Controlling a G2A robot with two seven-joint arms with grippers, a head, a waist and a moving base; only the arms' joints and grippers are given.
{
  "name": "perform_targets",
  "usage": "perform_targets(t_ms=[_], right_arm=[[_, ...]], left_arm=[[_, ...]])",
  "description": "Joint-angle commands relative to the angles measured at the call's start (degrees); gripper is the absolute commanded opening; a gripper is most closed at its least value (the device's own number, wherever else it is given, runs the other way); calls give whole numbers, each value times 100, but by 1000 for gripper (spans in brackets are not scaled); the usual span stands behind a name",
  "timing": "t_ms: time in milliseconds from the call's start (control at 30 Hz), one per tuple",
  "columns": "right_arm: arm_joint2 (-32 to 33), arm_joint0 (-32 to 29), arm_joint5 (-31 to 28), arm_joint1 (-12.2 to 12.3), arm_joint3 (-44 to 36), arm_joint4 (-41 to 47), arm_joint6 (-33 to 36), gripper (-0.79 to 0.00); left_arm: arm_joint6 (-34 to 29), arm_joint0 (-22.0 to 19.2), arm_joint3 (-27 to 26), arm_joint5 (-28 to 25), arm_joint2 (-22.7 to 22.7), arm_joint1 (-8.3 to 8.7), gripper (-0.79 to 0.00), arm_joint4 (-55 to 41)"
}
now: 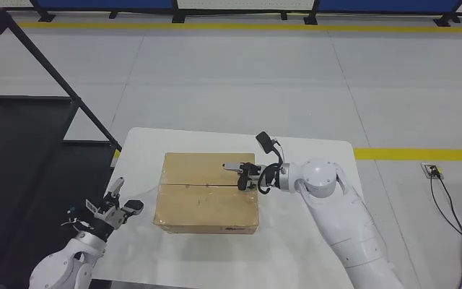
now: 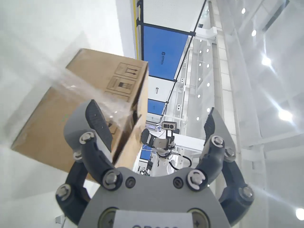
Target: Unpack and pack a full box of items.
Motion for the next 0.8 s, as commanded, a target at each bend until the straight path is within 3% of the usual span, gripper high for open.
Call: perform_targets(t_ms=[0, 233, 533, 767], right_arm=[[0, 0, 0, 0, 0, 0, 0, 0], [0, 0, 0, 0, 0, 0, 0, 0], [0, 0, 0, 0, 0, 0, 0, 0], [0, 0, 0, 0, 0, 0, 0, 0]], left_arm=[[-110, 1, 77, 64, 101, -12, 0, -65], [-83, -135, 349, 277, 281, -36, 0, 43], [594, -1033, 1274, 710, 695, -161, 0, -378], [1207, -1597, 1785, 533, 864, -299, 0, -990]])
